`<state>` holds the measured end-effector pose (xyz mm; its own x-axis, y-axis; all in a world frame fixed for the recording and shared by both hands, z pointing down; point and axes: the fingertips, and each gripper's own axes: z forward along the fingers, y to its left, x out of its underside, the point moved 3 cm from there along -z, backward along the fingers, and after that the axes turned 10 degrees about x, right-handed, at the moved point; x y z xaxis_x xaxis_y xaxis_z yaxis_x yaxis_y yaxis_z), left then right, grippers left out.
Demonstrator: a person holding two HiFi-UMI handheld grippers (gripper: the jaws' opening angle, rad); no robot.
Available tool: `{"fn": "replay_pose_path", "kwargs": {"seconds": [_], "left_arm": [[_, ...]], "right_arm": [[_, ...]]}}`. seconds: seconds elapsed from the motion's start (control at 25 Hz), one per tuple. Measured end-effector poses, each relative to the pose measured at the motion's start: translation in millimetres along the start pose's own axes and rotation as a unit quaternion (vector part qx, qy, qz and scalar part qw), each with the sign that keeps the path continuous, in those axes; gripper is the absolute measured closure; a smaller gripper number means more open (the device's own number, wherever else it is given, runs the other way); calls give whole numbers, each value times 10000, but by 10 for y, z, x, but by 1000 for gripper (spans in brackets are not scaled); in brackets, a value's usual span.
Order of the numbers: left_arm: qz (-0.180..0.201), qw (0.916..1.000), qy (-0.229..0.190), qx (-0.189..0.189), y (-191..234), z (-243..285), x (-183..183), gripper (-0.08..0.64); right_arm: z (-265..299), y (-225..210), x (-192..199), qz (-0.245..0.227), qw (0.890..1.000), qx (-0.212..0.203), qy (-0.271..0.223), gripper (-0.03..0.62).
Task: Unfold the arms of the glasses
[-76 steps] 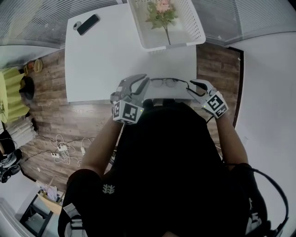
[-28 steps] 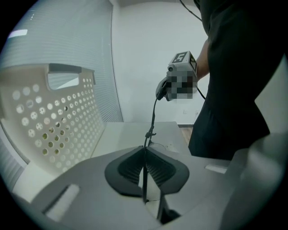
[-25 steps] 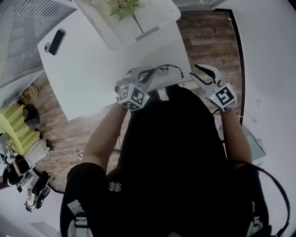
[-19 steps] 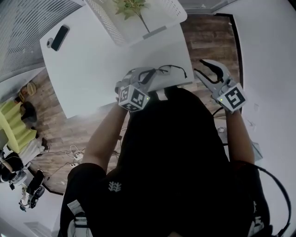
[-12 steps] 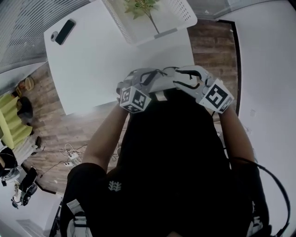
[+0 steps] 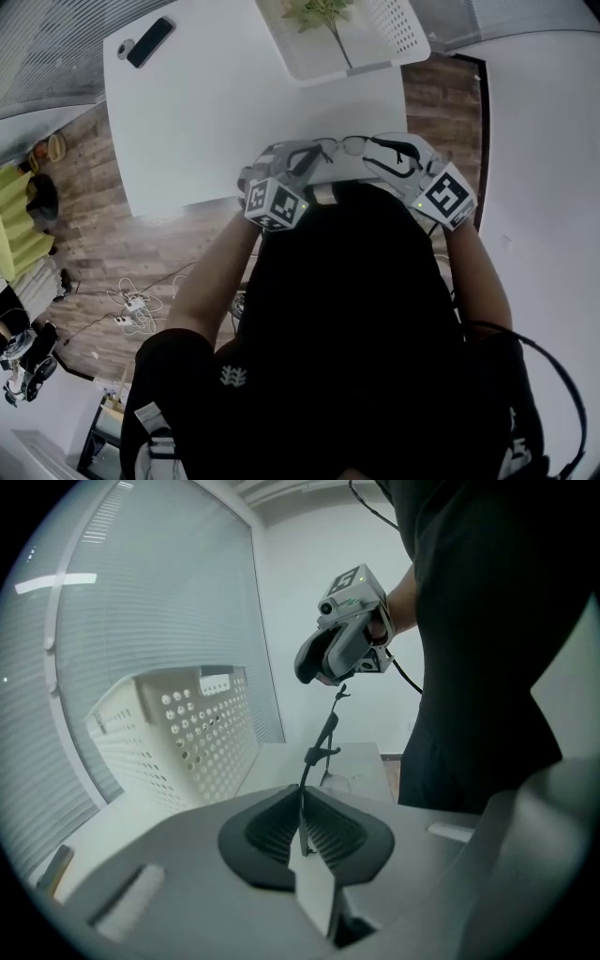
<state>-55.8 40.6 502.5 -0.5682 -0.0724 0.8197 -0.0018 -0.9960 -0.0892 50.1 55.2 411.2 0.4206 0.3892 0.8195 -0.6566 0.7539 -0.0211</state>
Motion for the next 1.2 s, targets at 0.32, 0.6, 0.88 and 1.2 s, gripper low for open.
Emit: {"fn": "replay_pose_path", "kwargs": {"seconds": [0.32,0.6,0.88,1.2], "left_arm": [[-101,9996,-47,-241,-19,-160,-3,534],[-180,9988,20,-447,-37,-262,47,532],[-395,9970,61,-667,-62,-324,106,531],[-599,9922,224,-1072,-55,-577,263,529]], "right_arm": [[-93,-49,60,117,9998,129,63,457],[-44,-22,46,39,10000,-21,56,457],[87,70,55,-157,9990,-389,147,457],[537,285,121,-1594,9787,-720,1079,457]]}}
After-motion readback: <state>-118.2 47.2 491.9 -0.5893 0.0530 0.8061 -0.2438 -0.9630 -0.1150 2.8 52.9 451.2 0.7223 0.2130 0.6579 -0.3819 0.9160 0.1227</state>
